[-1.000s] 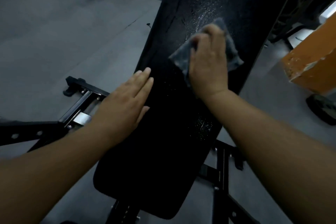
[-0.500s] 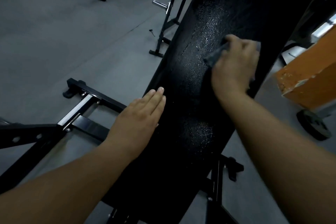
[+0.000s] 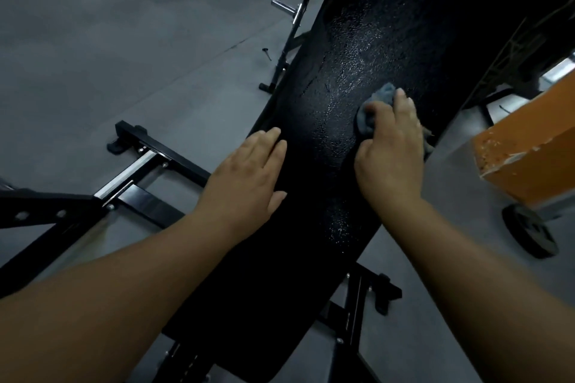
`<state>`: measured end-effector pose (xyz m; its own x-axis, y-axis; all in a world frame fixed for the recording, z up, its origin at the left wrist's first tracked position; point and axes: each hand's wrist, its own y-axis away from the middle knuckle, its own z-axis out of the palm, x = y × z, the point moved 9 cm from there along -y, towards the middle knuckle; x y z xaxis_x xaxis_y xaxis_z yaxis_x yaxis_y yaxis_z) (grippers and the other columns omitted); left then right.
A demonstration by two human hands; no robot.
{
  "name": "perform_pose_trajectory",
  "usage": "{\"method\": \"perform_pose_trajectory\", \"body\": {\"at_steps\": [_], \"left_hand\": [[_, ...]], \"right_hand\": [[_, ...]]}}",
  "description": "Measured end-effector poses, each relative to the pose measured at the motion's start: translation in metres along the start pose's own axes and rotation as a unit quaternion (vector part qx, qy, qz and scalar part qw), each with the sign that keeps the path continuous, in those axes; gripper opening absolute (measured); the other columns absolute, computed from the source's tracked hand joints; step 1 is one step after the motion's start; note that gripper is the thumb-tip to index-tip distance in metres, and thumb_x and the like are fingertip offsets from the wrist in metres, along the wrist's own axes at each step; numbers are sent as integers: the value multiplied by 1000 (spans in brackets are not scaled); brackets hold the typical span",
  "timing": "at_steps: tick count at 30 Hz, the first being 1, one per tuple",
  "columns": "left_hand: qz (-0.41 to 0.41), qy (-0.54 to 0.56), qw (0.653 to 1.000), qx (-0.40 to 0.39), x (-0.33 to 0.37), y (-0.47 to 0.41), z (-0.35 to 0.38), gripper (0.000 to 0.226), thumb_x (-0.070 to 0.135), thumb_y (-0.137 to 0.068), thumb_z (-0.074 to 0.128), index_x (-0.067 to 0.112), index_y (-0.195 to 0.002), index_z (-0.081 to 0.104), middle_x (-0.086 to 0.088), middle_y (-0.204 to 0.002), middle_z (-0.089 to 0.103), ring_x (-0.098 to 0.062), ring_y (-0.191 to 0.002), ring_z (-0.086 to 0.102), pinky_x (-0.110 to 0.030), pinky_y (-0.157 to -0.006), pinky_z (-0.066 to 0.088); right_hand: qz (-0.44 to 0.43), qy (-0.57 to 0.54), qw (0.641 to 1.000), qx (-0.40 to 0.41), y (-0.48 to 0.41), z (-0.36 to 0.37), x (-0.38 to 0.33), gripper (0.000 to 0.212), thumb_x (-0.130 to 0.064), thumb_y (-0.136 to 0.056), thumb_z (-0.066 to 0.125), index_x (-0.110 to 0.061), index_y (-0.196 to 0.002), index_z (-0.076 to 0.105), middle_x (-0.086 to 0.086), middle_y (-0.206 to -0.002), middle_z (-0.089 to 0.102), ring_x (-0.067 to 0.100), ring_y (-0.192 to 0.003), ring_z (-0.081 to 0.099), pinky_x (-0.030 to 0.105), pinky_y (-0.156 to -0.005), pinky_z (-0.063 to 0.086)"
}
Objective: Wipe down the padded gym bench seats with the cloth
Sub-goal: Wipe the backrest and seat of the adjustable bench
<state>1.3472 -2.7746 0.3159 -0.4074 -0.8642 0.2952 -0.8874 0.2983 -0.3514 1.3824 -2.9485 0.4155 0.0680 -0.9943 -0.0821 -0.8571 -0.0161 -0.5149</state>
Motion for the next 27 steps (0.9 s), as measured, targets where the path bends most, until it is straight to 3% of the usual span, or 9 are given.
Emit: {"method": "perform_pose_trajectory", "body": {"at_steps": [3, 6, 9, 11, 13, 15, 21, 25, 27], "left_hand": [[-12, -11, 1000, 2, 1, 3, 6, 84, 46, -88, 65, 6, -153, 31, -13, -162, 22, -30, -148, 26, -42, -118, 31], [-12, -31, 999, 15, 4, 3, 6, 87, 50, -81, 65, 2, -148, 40, -16, -158, 33, -31, -144, 36, -37, -113, 29], [-9, -20, 999, 33, -1, 1, 5, 92, 50, -76, 74, 1, -147, 41, -15, -156, 36, -30, -141, 39, -37, -111, 32], [-28, -6, 999, 33, -11, 5, 7, 99, 52, -74, 78, 2, -150, 37, -13, -159, 31, -29, -143, 36, -38, -111, 31], [-60, -3, 998, 22, -20, 14, 12, 105, 57, -70, 77, 1, -150, 36, -15, -161, 28, -29, -143, 33, -40, -111, 27], [-72, -20, 997, -5, -23, 24, 18, 109, 64, -69, 71, 0, -149, 35, -17, -161, 25, -30, -144, 31, -41, -110, 27], [-89, -37, 995, -24, -28, 33, 24, 109, 70, -72, 56, -1, -151, 29, -20, -162, 21, -30, -145, 31, -41, -109, 27], [-140, -30, 989, -40, -37, 35, 27, 115, 74, -69, 58, -3, -150, 28, -22, -160, 24, -31, -144, 34, -39, -109, 26], [-144, -12, 989, -38, -35, 36, 27, 119, 75, -75, 56, 1, -156, 9, -19, -165, 4, -25, -151, 15, -34, -113, 13]], "right_hand": [[4, 17, 1000, 1, 3, 13, -9, 73, -12, -87, 41, -6, -157, 21, 16, -166, 11, 31, -154, 5, 46, -125, 5], [6, 63, 998, 18, -33, 21, -28, 72, -44, -100, 32, -5, -158, 14, 17, -167, 4, 30, -154, 0, 44, -125, -1], [-3, 83, 996, 44, -62, 34, -64, 70, -48, -104, 27, -5, -158, 17, 19, -166, 6, 34, -154, 3, 46, -124, 1], [-159, 84, 983, 19, -36, 54, -94, 63, -40, -104, 33, -3, -155, 28, 21, -163, 20, 37, -151, 17, 49, -123, 12], [-368, 84, 923, -71, 29, 74, -102, 57, -28, -100, 46, -5, -151, 38, 17, -159, 33, 35, -148, 29, 49, -119, 27], [-447, 89, 880, -134, 51, 70, -80, 55, -22, -98, 52, -8, -151, 42, 13, -158, 37, 32, -147, 33, 48, -118, 30], [-184, 133, 974, 1, -75, 41, -90, 57, -35, -106, 25, -11, -157, 21, 11, -166, 18, 30, -153, 12, 42, -124, 4], [-409, 128, 896, -118, 48, 90, -117, 52, -28, -101, 40, -6, -149, 42, 13, -157, 38, 34, -147, 29, 45, -119, 19], [-439, 116, 881, -136, 60, 75, -89, 52, -31, -101, 46, -10, -150, 44, 9, -159, 36, 29, -149, 30, 43, -121, 21]]}}
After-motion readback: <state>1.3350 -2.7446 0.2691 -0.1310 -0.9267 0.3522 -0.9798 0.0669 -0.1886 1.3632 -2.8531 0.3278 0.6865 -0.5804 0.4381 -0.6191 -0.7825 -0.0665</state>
